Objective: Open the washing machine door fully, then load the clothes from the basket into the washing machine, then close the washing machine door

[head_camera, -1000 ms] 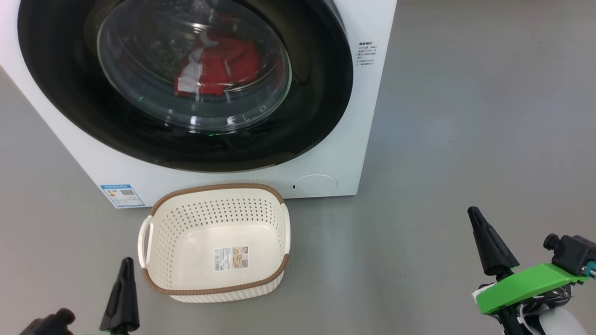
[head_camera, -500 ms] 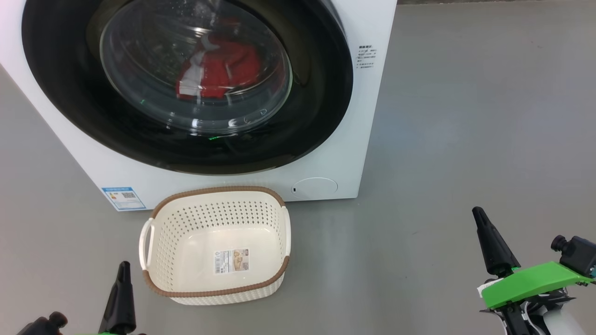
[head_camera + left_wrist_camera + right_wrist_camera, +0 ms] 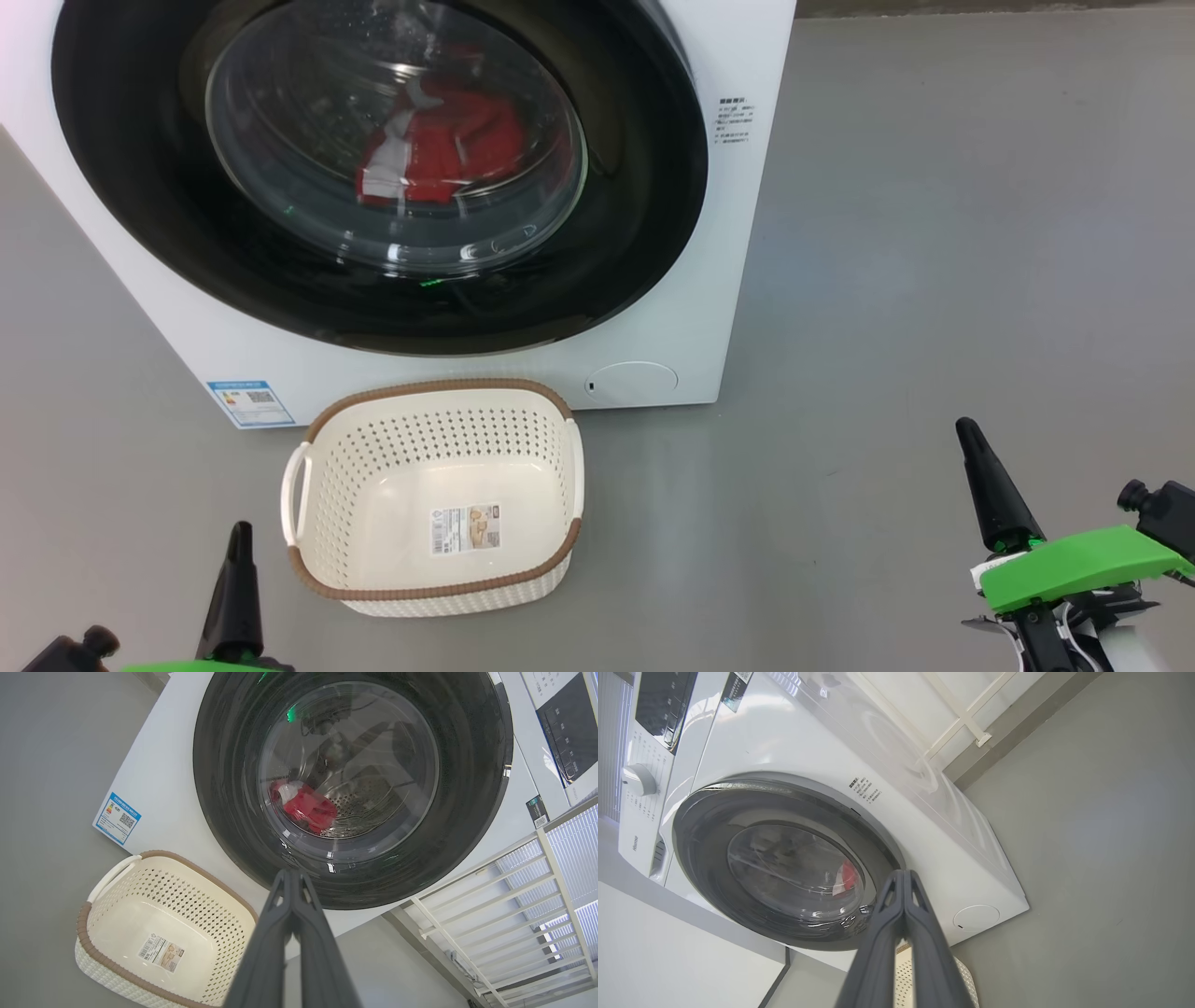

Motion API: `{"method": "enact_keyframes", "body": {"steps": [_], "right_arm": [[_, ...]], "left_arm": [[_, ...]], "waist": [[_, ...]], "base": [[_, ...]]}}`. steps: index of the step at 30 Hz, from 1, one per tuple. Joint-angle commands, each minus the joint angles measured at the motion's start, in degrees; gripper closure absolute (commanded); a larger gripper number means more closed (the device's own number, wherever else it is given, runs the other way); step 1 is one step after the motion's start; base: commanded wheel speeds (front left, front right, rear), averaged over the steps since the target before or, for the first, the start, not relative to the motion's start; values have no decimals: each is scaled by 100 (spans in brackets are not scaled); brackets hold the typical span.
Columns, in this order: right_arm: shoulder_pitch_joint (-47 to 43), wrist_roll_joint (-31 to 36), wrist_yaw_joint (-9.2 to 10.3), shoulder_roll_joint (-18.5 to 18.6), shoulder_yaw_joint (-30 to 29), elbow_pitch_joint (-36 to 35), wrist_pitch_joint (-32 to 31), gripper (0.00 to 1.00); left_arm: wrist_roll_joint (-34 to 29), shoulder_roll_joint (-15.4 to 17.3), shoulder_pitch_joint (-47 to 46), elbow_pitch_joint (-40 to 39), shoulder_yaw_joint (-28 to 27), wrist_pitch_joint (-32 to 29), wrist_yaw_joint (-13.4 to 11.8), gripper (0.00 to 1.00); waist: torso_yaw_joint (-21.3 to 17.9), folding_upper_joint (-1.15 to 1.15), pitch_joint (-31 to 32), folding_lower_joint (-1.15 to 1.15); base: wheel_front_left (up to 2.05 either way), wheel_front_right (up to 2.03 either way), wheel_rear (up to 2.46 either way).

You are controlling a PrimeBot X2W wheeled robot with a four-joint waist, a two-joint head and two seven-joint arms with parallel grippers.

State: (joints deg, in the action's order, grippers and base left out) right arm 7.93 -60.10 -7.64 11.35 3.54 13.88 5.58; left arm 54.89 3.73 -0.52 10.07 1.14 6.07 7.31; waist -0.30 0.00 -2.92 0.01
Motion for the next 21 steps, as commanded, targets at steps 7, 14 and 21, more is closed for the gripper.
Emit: {"method": "enact_keyframes", "body": {"steps": [7, 14, 21], "right_arm": [[-18, -451, 8, -52, -98, -113, -143, 100], [-39, -797, 9, -137, -194, -98, -260, 100], [-59, -1143, 10, -225, -291, -84, -379, 100]], "left_arm": [[534, 108, -262, -45, -176, -133, 9, 100], [943, 104, -296, 7, -220, -247, 10, 100], [1352, 98, -331, 60, -267, -364, 11, 100]], "waist": [[3, 0, 32, 0], [7, 0, 61, 0], [10, 0, 91, 0]], "base": [[0, 0, 0], [0, 0, 0], [0, 0, 0]]}}
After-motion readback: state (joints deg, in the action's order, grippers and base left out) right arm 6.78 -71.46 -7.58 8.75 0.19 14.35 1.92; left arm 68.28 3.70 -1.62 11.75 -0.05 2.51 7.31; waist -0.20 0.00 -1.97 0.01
